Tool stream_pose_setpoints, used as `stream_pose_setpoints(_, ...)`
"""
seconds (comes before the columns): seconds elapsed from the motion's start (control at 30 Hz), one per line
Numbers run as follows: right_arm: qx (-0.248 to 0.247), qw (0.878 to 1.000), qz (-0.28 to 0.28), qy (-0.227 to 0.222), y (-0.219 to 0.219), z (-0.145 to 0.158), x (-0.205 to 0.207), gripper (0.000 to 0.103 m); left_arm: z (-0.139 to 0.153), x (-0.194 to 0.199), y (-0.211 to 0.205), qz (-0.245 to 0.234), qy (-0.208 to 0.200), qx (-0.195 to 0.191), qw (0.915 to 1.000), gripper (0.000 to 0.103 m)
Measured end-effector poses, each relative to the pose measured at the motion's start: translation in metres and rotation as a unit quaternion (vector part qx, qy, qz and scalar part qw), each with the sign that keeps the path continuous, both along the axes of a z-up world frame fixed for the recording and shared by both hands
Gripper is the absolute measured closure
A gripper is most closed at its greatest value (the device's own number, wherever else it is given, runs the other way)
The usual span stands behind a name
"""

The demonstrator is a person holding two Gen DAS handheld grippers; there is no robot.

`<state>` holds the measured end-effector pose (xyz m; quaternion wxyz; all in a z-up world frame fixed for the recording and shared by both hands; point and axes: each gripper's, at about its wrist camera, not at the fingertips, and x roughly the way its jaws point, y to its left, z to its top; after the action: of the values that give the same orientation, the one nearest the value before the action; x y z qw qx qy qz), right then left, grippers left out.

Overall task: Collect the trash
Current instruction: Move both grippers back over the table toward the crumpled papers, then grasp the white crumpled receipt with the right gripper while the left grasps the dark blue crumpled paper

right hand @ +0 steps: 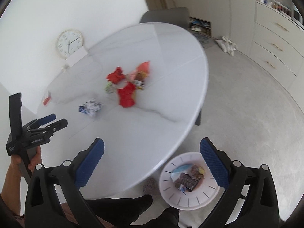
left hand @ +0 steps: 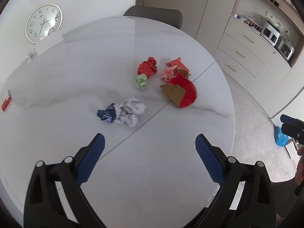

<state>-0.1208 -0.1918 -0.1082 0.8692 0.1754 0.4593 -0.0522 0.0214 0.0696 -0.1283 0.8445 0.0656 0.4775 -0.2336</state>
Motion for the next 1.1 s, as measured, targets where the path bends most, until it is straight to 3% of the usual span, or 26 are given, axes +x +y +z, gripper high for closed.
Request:
stream_pose_setpoints(0.2, -0.008, 0.998, 0.058, 0.017, 0.061, -0.008, 0.069, 0.003, -0.013, 0.031, 0.043, 0.011, 0.011, 0.004, 0.9999, 0.009)
stream_pose_setpoints(0.5, 0.021, 0.988, 0.14, 0.068, 0.135, -0.056, 0.192, 0.003, -0.046, 0.069, 0.087, -0.008, 0.039, 0.012, 0.9991, 0.008)
stream_pose_setpoints(0.63, 0.002, 0.98, 0.177, 0.091, 0.159, -0.081, 0.228, 0.003, -0.059, 0.082, 0.101, -0.008, 0.055, 0.008, 0.9984, 0.008)
stream_pose_setpoints(0.83, -0.064, 0.961, 0.239, 0.12, 0.189, -0.111, 0.245, 0.004, -0.076, 0.095, 0.11, -0.006, 0.072, 0.008, 0.9974, 0.008)
stream_pose_setpoints(1.03, -0.082, 0.951, 0.259, 0.148, 0.197, -0.131, 0.254, 0.045, -0.081, 0.102, 0.113, 0.0, 0.08, -0.005, 0.9968, 0.008)
stream_pose_setpoints(1.1, -0.079, 0.952, 0.259, 0.142, 0.195, -0.129, 0.253, 0.051, -0.081, 0.103, 0.111, 0.001, 0.086, -0.012, 0.9962, 0.008)
